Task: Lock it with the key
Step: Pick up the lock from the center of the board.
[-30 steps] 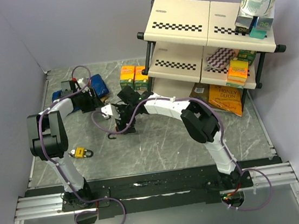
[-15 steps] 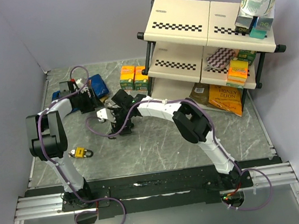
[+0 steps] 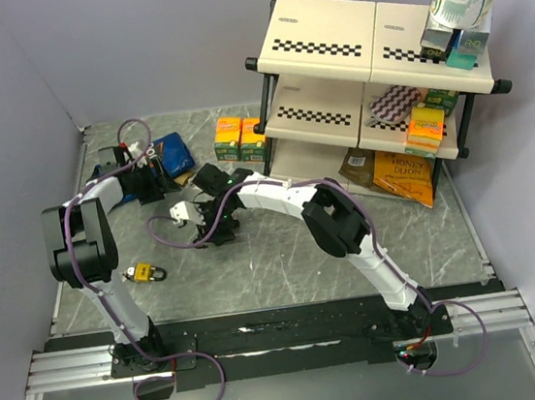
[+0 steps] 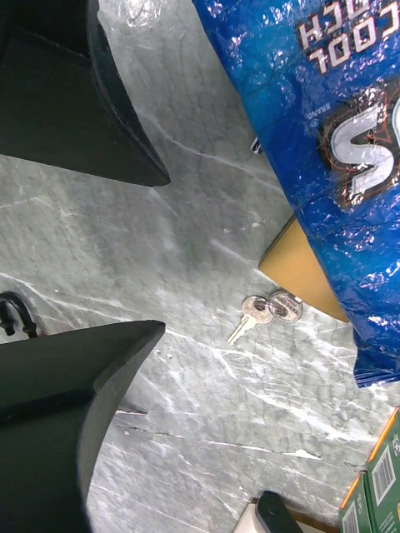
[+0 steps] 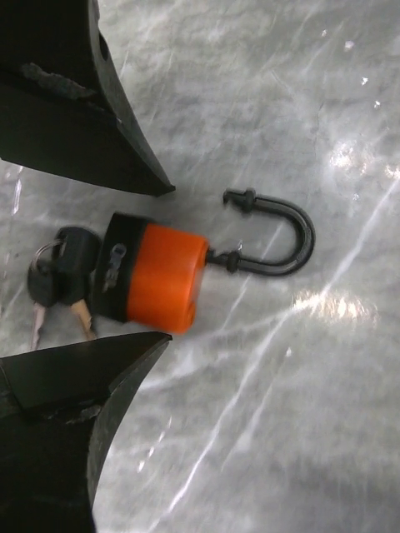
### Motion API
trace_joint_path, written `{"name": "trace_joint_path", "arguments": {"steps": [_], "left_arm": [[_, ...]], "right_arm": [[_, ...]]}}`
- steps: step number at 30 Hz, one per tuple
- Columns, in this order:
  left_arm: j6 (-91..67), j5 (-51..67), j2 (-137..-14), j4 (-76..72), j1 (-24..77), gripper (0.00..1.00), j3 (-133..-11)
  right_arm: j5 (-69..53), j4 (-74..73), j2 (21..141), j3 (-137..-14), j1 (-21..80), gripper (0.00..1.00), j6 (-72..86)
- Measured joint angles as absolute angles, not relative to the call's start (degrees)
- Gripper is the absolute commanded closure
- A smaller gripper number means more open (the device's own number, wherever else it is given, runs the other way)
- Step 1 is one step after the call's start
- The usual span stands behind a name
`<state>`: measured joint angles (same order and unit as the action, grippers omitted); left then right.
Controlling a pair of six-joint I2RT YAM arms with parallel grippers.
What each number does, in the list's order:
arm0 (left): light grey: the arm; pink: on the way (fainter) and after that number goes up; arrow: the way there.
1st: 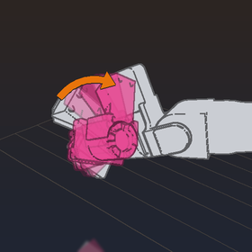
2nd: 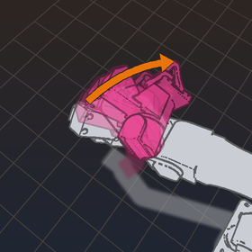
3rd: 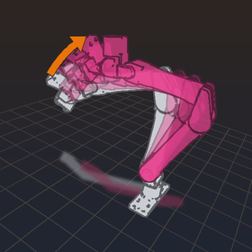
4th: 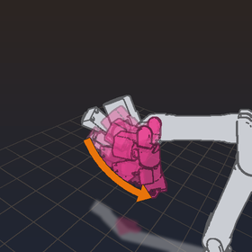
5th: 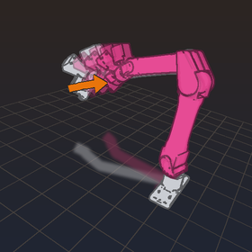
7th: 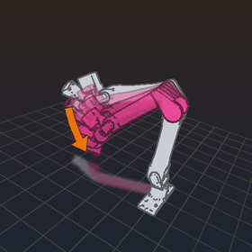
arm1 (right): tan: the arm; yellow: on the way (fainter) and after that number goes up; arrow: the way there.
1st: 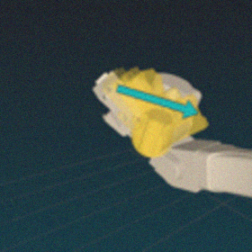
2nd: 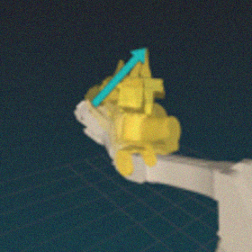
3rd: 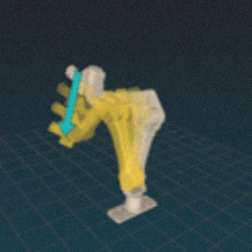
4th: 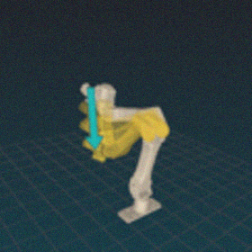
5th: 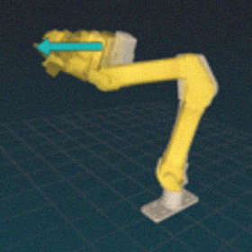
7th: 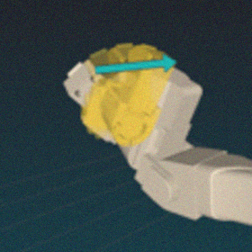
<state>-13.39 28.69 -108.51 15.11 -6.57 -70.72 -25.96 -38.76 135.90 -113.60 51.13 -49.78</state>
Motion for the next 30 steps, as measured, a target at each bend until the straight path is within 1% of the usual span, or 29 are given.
{"name": "trace_joint_path", "arguments": {"steps": [4,6,7,9,11,12,13,14,16,17,18,20,21,22,23,24,27,30], "left_arm": [[-13.4,28.7,-108.5,15.3,-6.6,0.29,-70.7],[-13.4,28.7,-108.5,15.4,-6.6,0.29,-70.7],[-13.4,28.7,-108.5,15.4,-6.6,0.29,-70.7],[-13.3,28.7,-108.5,15.4,-6.6,0.28,-70.7],[-13.3,28.8,-108.5,15.4,-6.7,0.25,-70.7],[-13.2,28.8,-108.5,15.4,-6.8,0.23,-70.7],[-13.2,29.0,-108.5,15.5,-6.9,0.2,-70.7],[-13.1,29.3,-108.5,15.7,-7.0,0.2,-70.8],[-12.8,30.2,-108.5,16.3,-7.2,0.17,-71.1],[-12.7,30.8,-108.5,16.7,-7.4,0.15,-71.3],[-12.5,31.8,-108.5,17.1,-7.6,0.14,-71.6],[-11.7,33.6,-108.5,17.7,-8.1,0.09,-71.8],[-11.2,34.6,-108.5,18.1,-8.4,0.07,-71.8],[-10.7,35.6,-108.5,18.5,-8.8,0.01,-71.8],[-10.3,36.4,-108.5,18.7,-9.2,0.01,-71.8],[-9.7,37.8,-108.5,18.7,-9.7,0.03,-71.6],[-8.2,42.3,-107.7,19.0,-11.8,0.04,-70.7],[-6.3,46.0,-106.7,20.4,-13.5,0.04,-70.5]], "right_arm": [[-25.5,-40.3,136.3,-114.7,51.3,0.27,-50.1],[-25.0,-41.2,136.4,-115.4,51.4,0.35,-50.2],[-24.8,-41.5,136.6,-115.7,51.4,0.44,-50.3],[-24.4,-41.6,136.8,-115.9,51.6,0.51,-50.6],[-24.2,-41.5,136.9,-115.9,51.6,0.57,-50.5],[-24.1,-41.4,136.9,-115.9,51.6,0.58,-50.6],[-24.0,-41.1,136.9,-115.8,51.6,0.63,-50.4],[-24.0,-40.2,136.7,-115.2,51.6,0.65,-50.2],[-23.9,-37.9,135.6,-112.9,51.6,0.68,-49.6],[-23.7,-36.5,134.9,-111.5,51.7,0.72,-49.3],[-23.6,-35.2,134.3,-110.3,51.7,0.74,-49.0],[-23.3,-33.2,133.1,-108.1,51.7,0.76,-48.6],[-23.3,-32.4,132.4,-106.8,51.7,0.79,-48.4],[-23.1,-31.6,131.7,-105.6,51.7,0.85,-48.0],[-23.0,-31.2,131.0,-104.6,51.7,0.87,-47.8],[-22.9,-30.8,130.3,-103.3,51.7,0.88,-47.7],[-22.9,-30.8,128.0,-100.0,51.5,0.9,-47.2],[-23.0,-31.9,125.9,-98.8,51.4,0.95,-46.6]]}}
